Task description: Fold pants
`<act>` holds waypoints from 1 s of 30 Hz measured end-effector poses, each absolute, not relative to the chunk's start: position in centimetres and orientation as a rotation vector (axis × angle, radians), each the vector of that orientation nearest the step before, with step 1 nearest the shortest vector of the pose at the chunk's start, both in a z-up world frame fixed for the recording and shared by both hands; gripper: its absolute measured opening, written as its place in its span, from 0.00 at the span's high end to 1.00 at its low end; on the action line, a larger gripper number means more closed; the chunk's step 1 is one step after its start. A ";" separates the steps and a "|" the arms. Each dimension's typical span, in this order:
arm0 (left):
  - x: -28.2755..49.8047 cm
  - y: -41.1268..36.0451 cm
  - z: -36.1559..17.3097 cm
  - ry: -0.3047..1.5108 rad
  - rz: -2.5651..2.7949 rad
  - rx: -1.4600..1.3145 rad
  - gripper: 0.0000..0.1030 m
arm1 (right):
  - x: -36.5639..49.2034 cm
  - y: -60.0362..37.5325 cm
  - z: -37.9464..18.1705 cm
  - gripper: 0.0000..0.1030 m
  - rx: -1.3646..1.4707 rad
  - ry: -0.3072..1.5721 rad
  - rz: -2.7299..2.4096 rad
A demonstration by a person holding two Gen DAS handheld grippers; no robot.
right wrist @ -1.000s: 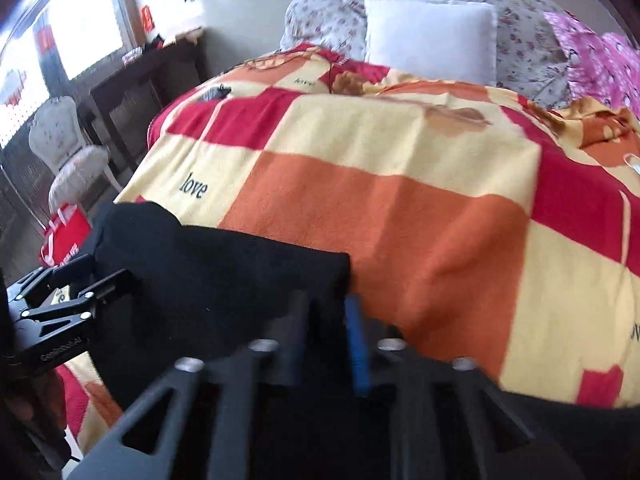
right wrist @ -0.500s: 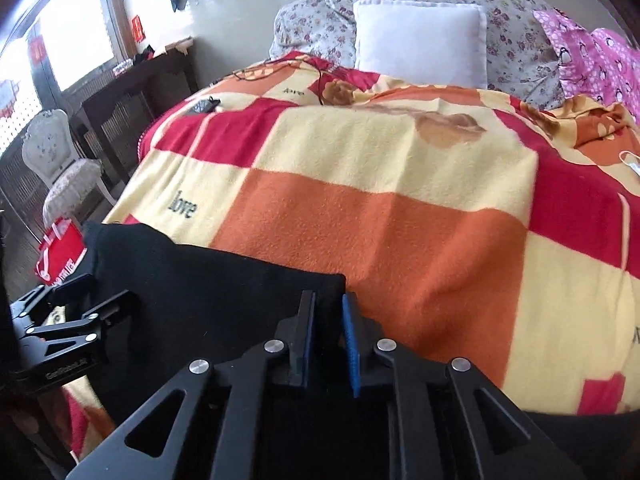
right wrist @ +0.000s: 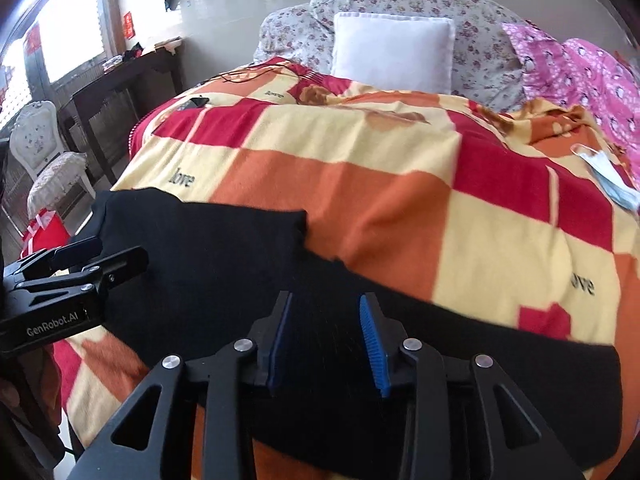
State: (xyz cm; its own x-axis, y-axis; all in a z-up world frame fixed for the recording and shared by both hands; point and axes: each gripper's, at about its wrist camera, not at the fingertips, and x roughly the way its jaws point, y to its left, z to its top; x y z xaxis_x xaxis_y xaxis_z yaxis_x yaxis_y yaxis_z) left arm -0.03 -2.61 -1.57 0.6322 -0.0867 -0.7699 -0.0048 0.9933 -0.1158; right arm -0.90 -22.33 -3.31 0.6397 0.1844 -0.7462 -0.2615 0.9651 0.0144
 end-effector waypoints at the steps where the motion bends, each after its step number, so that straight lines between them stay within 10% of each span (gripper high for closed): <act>1: 0.0 -3.1 -1.6 0.890 -0.059 -0.109 0.19 | -1.2 -22.8 -3.4 0.66 -0.095 0.840 0.249; 30: 1.8 -19.4 -2.6 0.938 -0.308 0.092 0.19 | -6.4 -39.3 -5.0 0.52 0.082 0.861 0.014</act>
